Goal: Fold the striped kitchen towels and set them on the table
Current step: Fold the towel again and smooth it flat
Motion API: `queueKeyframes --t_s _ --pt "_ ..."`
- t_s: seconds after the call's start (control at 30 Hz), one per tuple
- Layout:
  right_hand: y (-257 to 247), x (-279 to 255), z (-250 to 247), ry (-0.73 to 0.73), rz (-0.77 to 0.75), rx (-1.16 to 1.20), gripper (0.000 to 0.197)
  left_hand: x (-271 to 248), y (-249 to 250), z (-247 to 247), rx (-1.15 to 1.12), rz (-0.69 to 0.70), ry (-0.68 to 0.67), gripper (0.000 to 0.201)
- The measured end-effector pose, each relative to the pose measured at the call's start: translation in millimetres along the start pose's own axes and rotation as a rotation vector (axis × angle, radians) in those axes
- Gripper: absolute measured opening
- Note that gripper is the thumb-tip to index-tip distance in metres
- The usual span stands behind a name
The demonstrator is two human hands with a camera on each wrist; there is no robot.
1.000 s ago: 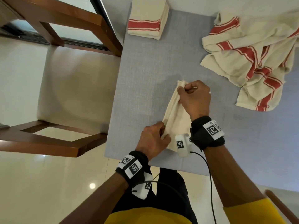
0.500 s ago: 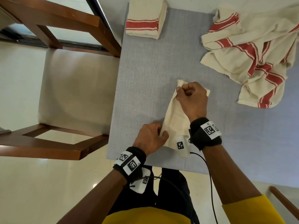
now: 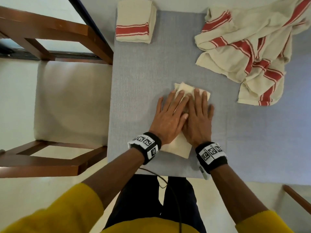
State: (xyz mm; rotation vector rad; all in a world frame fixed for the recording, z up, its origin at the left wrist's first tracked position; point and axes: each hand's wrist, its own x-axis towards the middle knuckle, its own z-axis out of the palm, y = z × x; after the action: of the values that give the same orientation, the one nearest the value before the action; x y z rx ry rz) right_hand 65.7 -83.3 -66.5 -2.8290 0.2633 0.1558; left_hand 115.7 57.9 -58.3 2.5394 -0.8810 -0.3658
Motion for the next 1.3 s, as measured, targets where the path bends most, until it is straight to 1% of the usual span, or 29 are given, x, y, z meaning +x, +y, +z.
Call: queueKeyframes --t_s 0.07,0.17,0.47,0.57,0.63,0.73,0.9,1.0,1.07,1.13,1.23,1.3 --pt "3.1 -0.1 4.5 -0.007 0.006 -0.032 0.070 4.7 -5.7 9.4 0.051 0.017 -0.032 0.063" --pt "4.8 4.6 6.0 0.002 -0.002 -0.046 0.067 3.3 -13.0 14.3 0.101 -0.008 -0.035 0.065" --pt "11.9 2.5 2.5 -0.020 -0.020 -0.062 0.071 3.9 -8.4 13.7 0.114 -0.010 -0.072 0.066" --pt "14.6 -4.6 -1.2 -0.080 -0.121 -0.089 0.074 4.9 -9.9 12.5 0.114 -0.010 -0.070 0.066" --pt "16.4 -19.9 -2.7 -0.128 -0.210 -0.118 0.077 4.3 -9.8 13.1 0.120 -0.015 -0.057 0.065" --pt "17.5 -54.9 -2.6 -0.225 -0.334 -0.156 0.083 4.3 -9.2 13.9 0.121 -0.015 -0.056 0.063" --pt "20.8 -119.4 -5.8 -0.396 -0.586 -0.168 0.086 3.7 -10.1 14.2 0.109 -0.011 -0.070 0.066" --pt "22.6 -144.8 -14.7 -0.438 -0.688 -0.158 0.093 1.6 -8.5 14.3 0.076 0.000 -0.069 0.067" --pt "27.0 -144.6 -20.8 -0.392 -0.717 -0.132 0.085 -3.5 -9.4 13.0 0.066 0.021 -0.062 0.066" --pt "32.6 -130.6 -22.6 -0.337 -0.702 -0.116 0.076 -14.8 -10.5 11.3 0.082 0.037 -0.057 0.064" --pt "42.1 -95.3 -18.3 -0.310 -0.640 -0.160 0.078 -38.1 -11.5 15.9 0.138 0.010 -0.064 0.064" --pt "54.9 -67.4 -16.3 -0.294 -0.647 -0.210 0.079 -49.3 -12.6 18.1 0.159 -0.044 -0.075 0.066"
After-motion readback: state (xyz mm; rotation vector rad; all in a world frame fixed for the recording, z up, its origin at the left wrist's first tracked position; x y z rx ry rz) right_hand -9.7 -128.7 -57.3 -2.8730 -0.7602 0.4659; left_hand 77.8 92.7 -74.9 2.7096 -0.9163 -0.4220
